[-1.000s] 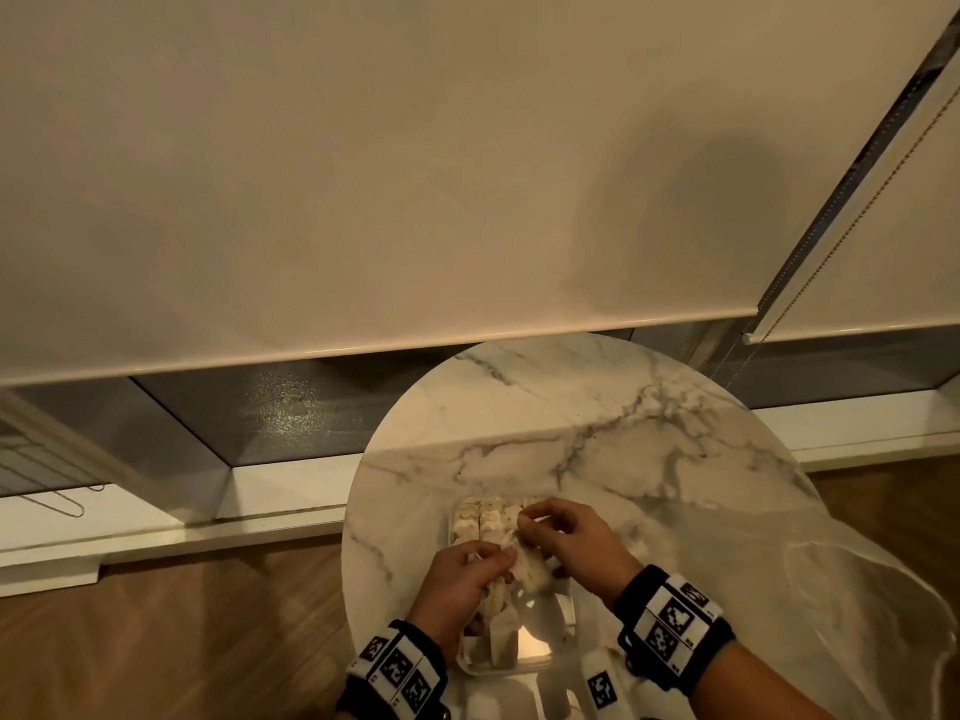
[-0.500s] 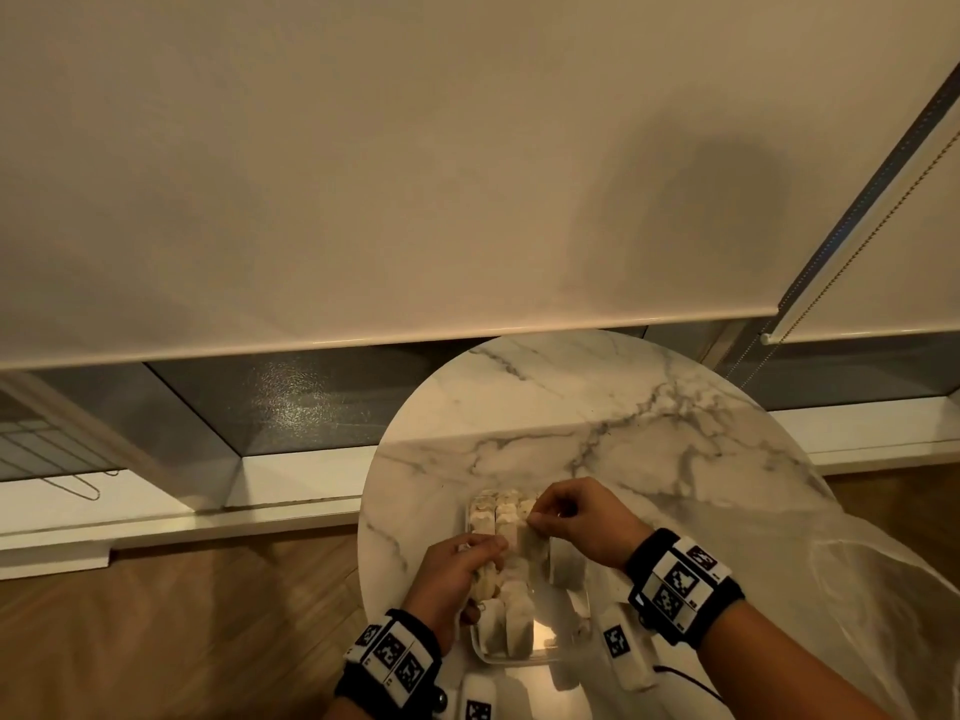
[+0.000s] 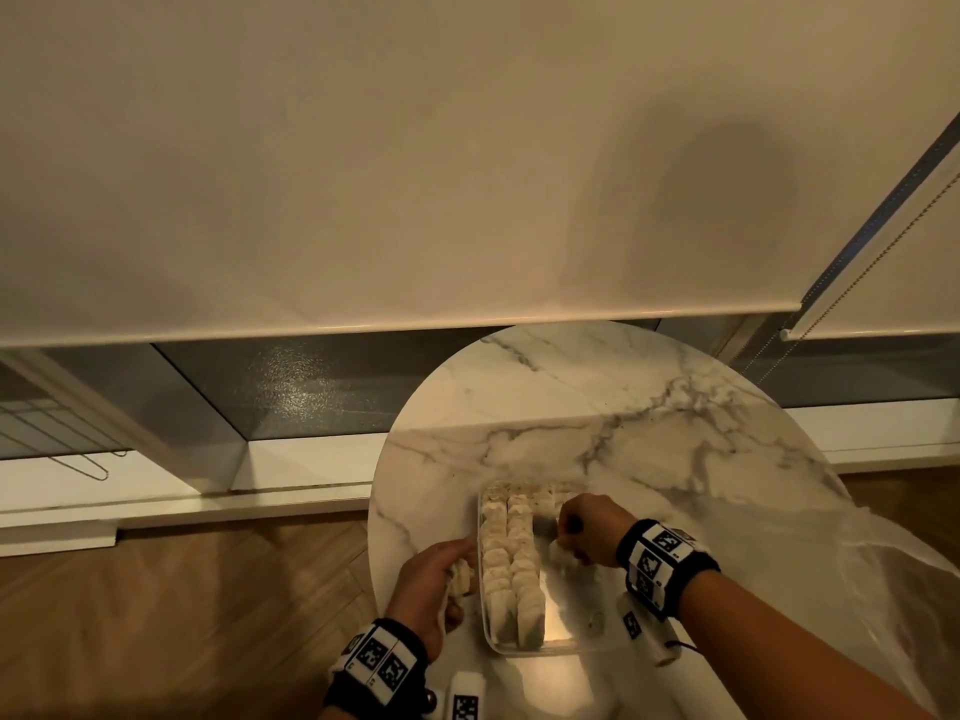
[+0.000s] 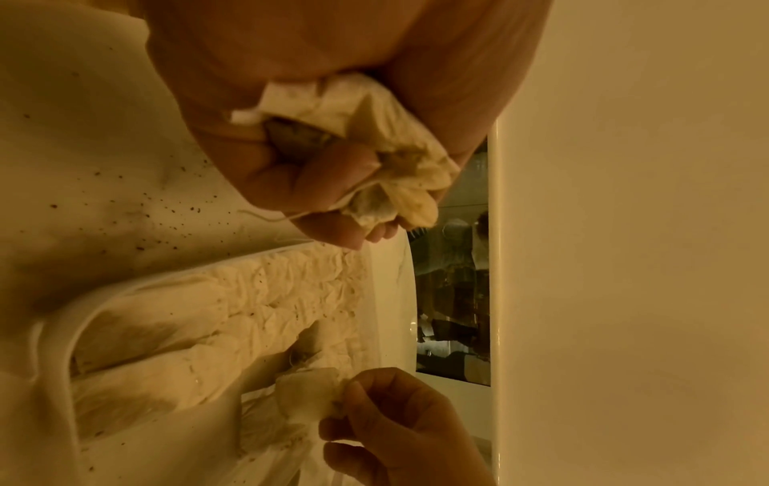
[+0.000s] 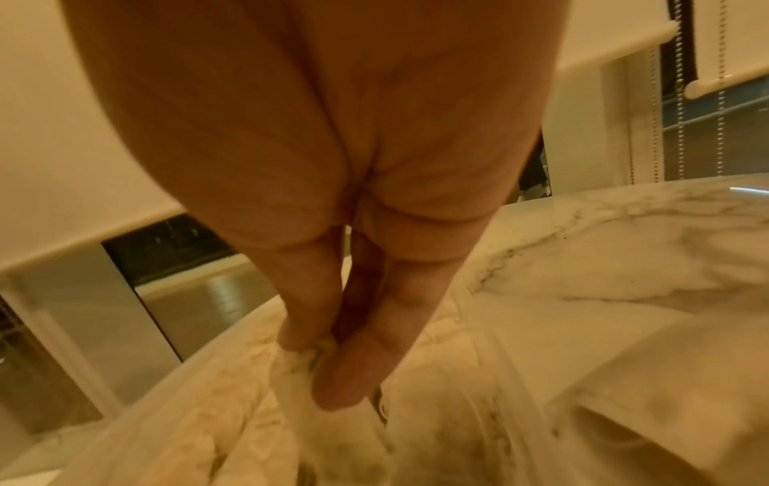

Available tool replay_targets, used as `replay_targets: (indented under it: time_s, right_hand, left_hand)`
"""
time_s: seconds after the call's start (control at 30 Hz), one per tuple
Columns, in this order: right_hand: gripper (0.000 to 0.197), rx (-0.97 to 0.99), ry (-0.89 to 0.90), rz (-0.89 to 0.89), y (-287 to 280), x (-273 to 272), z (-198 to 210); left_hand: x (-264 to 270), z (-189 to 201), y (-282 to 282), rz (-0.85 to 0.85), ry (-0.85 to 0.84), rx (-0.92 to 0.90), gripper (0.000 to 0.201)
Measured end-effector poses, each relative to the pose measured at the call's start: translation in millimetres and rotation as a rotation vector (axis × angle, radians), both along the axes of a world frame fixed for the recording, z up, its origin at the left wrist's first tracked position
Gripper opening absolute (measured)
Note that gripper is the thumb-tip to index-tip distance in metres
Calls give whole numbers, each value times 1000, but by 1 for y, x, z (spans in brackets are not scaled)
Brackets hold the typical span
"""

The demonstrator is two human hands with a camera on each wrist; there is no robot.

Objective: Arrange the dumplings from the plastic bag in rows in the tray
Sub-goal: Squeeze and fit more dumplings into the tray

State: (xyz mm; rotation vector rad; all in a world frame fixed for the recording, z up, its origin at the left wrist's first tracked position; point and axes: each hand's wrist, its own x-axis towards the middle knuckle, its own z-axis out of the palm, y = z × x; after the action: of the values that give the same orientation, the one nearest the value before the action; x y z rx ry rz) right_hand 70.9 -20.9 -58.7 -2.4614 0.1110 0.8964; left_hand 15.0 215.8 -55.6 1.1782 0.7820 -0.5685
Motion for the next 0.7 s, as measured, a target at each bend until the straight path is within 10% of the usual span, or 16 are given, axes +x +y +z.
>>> replay_targets:
  time_s: [0.7]
  right_hand:
    - [14,-224,-160,33,21,38,-31]
  left_hand:
    - [4,-10,25,99,147,-10,22]
